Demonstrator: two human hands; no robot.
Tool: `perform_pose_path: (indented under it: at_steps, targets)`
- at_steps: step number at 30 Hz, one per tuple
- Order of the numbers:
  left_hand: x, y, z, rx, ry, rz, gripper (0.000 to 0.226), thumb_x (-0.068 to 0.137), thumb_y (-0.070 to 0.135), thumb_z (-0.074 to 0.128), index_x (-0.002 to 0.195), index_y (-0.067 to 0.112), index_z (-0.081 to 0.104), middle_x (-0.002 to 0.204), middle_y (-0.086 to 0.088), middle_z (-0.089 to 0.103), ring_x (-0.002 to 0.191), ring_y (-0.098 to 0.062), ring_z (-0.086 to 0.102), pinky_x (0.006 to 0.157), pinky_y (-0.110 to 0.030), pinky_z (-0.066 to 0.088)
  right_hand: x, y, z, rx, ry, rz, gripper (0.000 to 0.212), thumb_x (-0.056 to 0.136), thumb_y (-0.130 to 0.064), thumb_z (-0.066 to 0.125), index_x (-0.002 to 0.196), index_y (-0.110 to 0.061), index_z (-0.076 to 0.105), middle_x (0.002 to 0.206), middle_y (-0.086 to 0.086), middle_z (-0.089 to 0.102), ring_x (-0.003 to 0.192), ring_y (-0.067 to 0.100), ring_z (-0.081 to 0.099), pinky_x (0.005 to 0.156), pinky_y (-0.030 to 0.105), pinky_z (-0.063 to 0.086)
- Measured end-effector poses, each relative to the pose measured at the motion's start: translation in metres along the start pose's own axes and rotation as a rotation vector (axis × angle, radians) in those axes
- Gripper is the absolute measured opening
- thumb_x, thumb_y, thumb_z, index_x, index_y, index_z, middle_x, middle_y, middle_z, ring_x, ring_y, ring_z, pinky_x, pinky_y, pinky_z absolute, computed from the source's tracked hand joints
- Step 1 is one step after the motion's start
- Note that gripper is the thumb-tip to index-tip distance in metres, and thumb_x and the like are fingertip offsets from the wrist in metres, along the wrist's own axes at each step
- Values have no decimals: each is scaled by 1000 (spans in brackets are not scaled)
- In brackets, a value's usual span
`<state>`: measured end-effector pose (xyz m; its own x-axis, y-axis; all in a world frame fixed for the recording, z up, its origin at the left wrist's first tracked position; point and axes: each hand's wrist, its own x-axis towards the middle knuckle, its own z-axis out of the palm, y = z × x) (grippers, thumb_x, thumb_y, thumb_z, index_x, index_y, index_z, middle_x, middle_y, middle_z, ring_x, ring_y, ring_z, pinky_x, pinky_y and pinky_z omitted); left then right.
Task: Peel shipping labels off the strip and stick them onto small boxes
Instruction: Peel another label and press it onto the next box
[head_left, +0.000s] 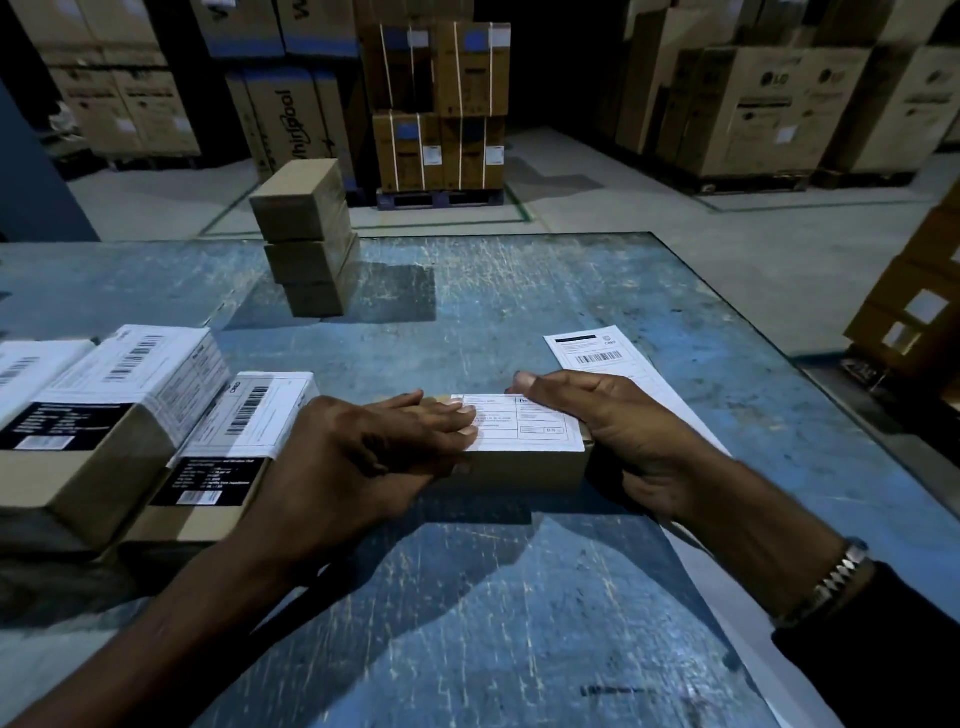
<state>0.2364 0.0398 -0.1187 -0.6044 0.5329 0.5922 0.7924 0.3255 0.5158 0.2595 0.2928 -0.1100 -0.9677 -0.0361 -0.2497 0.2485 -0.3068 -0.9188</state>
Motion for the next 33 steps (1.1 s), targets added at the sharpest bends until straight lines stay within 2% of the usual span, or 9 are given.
perform_pose_path:
  at_steps: [5,12,15,18,20,23,27,30,33]
  targets:
    - [-4,2,2,6,53,-17,27,81,16,87,108,18,85,117,4,79,112,-4,75,111,-30,53,0,-2,2,-109,-32,-31,16,80,-10,86,95,-6,80,108,20,80,98,26,77,95,34,60]
    - [-1,8,2,16,45,-57,29,80,8,91,106,20,85,116,9,80,111,-3,75,102,-24,56,-5,-4,-2,-172,-101,-27,33,72,-2,89,100,-10,72,108,21,74,87,22,74,69,25,61]
    - [2,13,-3,21,-58,-23,47,83,19,93,126,17,77,127,9,76,116,-4,72,97,-21,55,-5,-2,-4,-151,-99,-18,32,72,-6,89,99,-10,73,108,21,76,87,24,75,72,29,62]
    - [2,20,1,72,-176,40,65,88,28,83,148,17,60,154,10,58,145,-8,51,121,-37,40,-6,0,-4,-128,-105,-42,31,73,-13,88,100,-10,74,105,20,79,93,25,75,86,33,58]
    - [3,22,3,122,-224,22,71,92,42,70,157,22,50,164,12,46,153,-4,39,127,-35,28,-6,-2,-5,-122,-133,-46,34,76,-12,85,108,-7,72,108,19,79,95,23,75,87,30,60]
    - [4,20,6,235,-271,-27,67,100,60,48,160,31,46,167,17,40,153,6,32,128,-25,22,-5,-5,-7,48,-177,5,40,88,-13,76,126,-1,70,123,22,76,108,30,76,98,36,62]
    - [8,15,13,202,-211,-120,60,108,63,22,151,39,56,158,23,49,146,10,40,125,-21,29,-1,-2,-7,46,-90,-14,28,104,-21,63,121,-1,74,125,20,77,110,27,77,98,33,61]
    - [9,17,19,123,-68,-182,52,107,61,40,138,34,71,143,21,65,133,5,58,112,-29,50,-1,2,-6,-63,-142,-20,32,105,-21,62,123,3,73,120,21,79,104,25,77,93,27,61]
    - [8,21,25,-13,64,-174,26,103,34,69,123,22,80,128,15,74,120,5,68,102,-26,58,-2,2,-10,-145,-197,-23,38,97,-20,72,126,5,71,122,21,77,108,26,73,96,30,58]
